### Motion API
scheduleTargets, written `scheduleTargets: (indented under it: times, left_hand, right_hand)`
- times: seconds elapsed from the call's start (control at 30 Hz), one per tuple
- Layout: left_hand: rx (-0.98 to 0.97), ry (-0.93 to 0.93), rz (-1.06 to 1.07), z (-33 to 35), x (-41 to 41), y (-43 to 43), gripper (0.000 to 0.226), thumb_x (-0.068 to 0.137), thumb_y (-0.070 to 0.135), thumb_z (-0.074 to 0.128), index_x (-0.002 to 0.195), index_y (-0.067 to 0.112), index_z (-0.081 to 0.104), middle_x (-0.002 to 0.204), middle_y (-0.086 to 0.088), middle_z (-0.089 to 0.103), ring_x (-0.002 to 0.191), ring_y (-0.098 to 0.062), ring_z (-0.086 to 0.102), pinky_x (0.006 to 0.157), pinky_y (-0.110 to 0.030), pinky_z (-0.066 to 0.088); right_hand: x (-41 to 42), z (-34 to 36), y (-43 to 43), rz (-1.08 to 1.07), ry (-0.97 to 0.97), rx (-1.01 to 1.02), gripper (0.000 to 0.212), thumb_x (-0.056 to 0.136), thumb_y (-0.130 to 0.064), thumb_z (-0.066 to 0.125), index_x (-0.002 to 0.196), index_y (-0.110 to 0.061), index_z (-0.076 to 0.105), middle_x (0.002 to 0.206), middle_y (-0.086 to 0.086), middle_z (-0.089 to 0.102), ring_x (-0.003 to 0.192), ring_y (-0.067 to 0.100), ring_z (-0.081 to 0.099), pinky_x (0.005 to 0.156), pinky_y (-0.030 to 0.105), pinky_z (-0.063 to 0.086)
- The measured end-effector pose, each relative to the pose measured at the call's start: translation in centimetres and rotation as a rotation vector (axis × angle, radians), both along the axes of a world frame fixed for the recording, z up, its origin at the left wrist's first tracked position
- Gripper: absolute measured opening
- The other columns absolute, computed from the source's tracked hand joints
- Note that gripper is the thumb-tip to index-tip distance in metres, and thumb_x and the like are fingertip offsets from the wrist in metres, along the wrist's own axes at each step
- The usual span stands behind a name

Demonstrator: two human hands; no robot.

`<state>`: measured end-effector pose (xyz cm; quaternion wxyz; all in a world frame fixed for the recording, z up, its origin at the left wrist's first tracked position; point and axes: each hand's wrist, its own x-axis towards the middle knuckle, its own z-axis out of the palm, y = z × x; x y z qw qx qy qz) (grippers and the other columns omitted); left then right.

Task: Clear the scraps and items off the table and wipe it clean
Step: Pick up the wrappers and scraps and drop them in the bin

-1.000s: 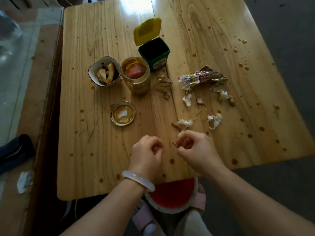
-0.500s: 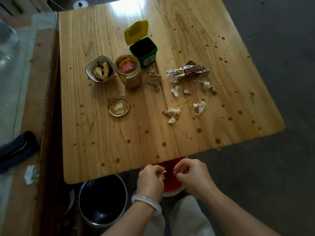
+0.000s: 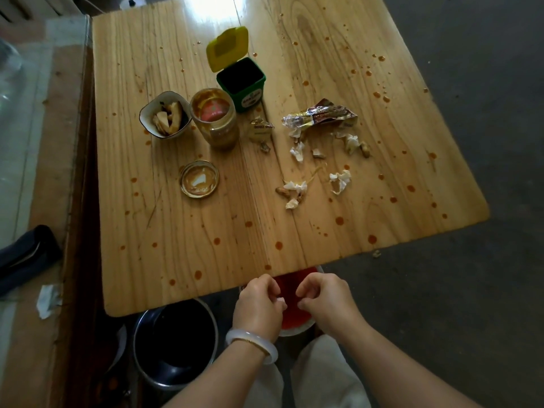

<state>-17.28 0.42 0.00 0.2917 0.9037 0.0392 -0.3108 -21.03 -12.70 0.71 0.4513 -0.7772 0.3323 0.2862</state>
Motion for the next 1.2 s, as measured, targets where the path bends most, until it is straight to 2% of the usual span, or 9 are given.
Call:
scheduleTargets:
  times: [0.17,0.33,0.6,0.7,0.8,0.9,0.97,1.07,1.2]
  left_hand:
    - [-0.013,-0.032,-0.057,-0.1,0.1,-0.2,0.030,0.077,0.010,0.067,0.080,0.035,0.050,0.083,0.015,0.056,0.080,-0.003,0.056,0.071,-0.028,0.054]
    - [0.008,-0.059,-0.103,-0.1,0.6,-0.5,0.024,0.076,0.027,0.073,0.082,0.036,0.051,0.075,0.014,0.056,0.072,-0.001,0.056,0.066,-0.024,0.053]
    - [-0.031,-0.324,-0.253,0.7,4.1,-2.9,0.022,0.080,0.020,0.066,0.094,0.032,0.054,0.096,0.019,0.046,0.078,-0.001,0.050,0.063,-0.015,0.046]
    - [-0.013,-0.390,-0.231,0.8,7.8,-4.7,0.033,0.080,0.024,0.068,0.110,0.030,0.055,0.113,0.016,0.045,0.102,-0.003,0.047,0.081,-0.015,0.044]
    - [0.055,-0.345,-0.219,0.4,11.5,-7.0,0.061,0.080,0.029,0.070,0.133,0.027,0.041,0.136,0.010,0.034,0.125,-0.010,0.033,0.103,-0.023,0.034]
    - [0.138,-0.279,-0.285,-0.1,13.8,-8.7,0.080,0.079,0.033,0.070,0.144,0.029,0.024,0.146,0.005,0.021,0.133,-0.017,0.023,0.109,-0.032,0.033]
    - [0.178,-0.238,-0.346,-0.4,14.6,-9.5,0.083,0.081,0.029,0.068,0.146,0.031,0.018,0.147,0.003,0.018,0.132,-0.019,0.021,0.108,-0.034,0.034]
    - [0.187,-0.244,-0.349,-0.8,15.2,-10.5,0.070,0.084,0.019,0.064,0.143,0.028,0.027,0.142,0.000,0.023,0.127,-0.019,0.026,0.104,-0.033,0.039]
    - [0.137,-0.293,-0.256,-1.1,15.7,-10.9,0.035,0.085,0.009,0.060,0.119,0.019,0.052,0.124,0.000,0.039,0.109,-0.013,0.041,0.093,-0.024,0.043]
  right_hand:
    - [1.1,-0.1,-0.5,-0.010,0.005,0.043,0.031,0.090,-0.007,0.065,0.088,-0.038,0.064,0.100,-0.015,0.062,0.104,0.008,0.058,0.095,0.037,0.053]
    - [2.3,-0.3,-1.4,0.030,-0.045,0.034,0.017,0.086,-0.021,0.074,0.086,-0.036,0.067,0.092,-0.014,0.063,0.093,0.005,0.059,0.088,0.034,0.054]
    - [6.1,0.0,-4.7,-0.005,-0.327,-0.040,0.024,0.089,-0.010,0.068,0.093,-0.033,0.066,0.095,-0.015,0.061,0.086,0.000,0.060,0.075,0.019,0.055]
    - [8.7,-0.2,-6.3,0.023,-0.390,-0.135,0.027,0.090,-0.008,0.068,0.109,-0.027,0.066,0.105,-0.013,0.055,0.085,0.000,0.058,0.068,0.014,0.051]
    - [12.0,-0.6,-7.3,0.127,-0.389,-0.201,0.050,0.088,-0.006,0.066,0.131,-0.030,0.055,0.122,-0.007,0.046,0.092,0.005,0.055,0.078,0.021,0.054]
    - [14.9,-0.3,-7.7,0.315,-0.344,-0.287,0.068,0.087,-0.008,0.068,0.145,-0.031,0.040,0.136,-0.003,0.035,0.114,0.015,0.050,0.091,0.029,0.051]
    - [16.3,-0.1,-7.9,0.406,-0.320,-0.304,0.073,0.084,-0.009,0.071,0.146,-0.029,0.038,0.140,0.001,0.032,0.120,0.020,0.049,0.093,0.033,0.048]
    - [17.5,-0.2,-8.2,0.474,-0.271,-0.307,0.067,0.081,-0.013,0.076,0.139,-0.022,0.044,0.139,0.003,0.032,0.115,0.023,0.053,0.092,0.034,0.047]
    - [17.8,-0.6,-8.1,0.497,-0.319,-0.288,0.035,0.088,-0.014,0.069,0.121,-0.016,0.057,0.129,0.003,0.041,0.100,0.021,0.058,0.089,0.033,0.052]
